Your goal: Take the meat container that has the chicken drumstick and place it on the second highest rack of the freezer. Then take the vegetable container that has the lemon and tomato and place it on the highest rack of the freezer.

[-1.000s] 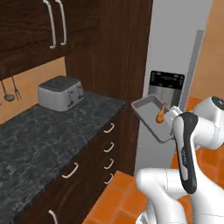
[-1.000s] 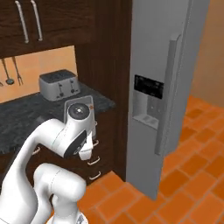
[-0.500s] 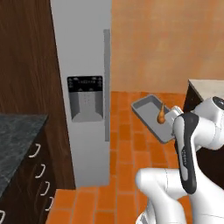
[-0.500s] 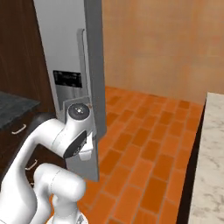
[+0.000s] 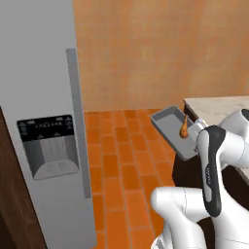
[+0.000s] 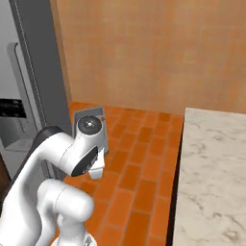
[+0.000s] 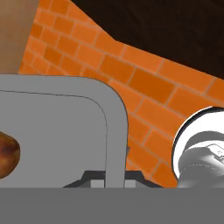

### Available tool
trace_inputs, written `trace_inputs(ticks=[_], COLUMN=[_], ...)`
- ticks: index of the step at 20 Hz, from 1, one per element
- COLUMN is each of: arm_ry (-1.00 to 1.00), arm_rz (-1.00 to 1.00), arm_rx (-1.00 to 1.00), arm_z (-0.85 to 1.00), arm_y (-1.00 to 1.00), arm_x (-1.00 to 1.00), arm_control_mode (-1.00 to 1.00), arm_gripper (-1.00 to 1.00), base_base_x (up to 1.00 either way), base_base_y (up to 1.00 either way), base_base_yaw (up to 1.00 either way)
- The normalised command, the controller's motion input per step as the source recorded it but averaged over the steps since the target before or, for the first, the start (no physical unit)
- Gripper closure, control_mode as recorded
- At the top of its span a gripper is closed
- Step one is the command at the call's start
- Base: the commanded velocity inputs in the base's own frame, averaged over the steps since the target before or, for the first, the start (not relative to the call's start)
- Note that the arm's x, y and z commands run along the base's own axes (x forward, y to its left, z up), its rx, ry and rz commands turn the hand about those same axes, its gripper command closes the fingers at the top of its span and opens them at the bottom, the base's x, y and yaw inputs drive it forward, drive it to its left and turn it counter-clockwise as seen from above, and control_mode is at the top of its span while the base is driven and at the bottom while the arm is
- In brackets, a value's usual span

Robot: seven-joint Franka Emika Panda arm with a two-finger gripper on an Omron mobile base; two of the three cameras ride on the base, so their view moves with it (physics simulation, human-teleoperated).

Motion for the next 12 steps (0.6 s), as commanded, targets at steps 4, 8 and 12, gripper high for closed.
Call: trace_inputs(ticks=[4,8,12], arm_ry=[0.00,0.00,0.00], arm_rz=[0.00,0.00,0.00], arm_rx=[0.00,0.00,0.00], arm_z=[0.00,0.00,0.00], arm_y=[0.00,0.00,0.00], arm_x=[0.00,0.00,0.00], arm_control_mode=[1.00,1.00,1.00], arm_gripper=[1.00,1.00,1.00], base_base_x=[0.83,0.84,0.94], base_base_y=[-0.65,-0.42,-0.28], base_base_yaw=[0.02,0.15,0.23])
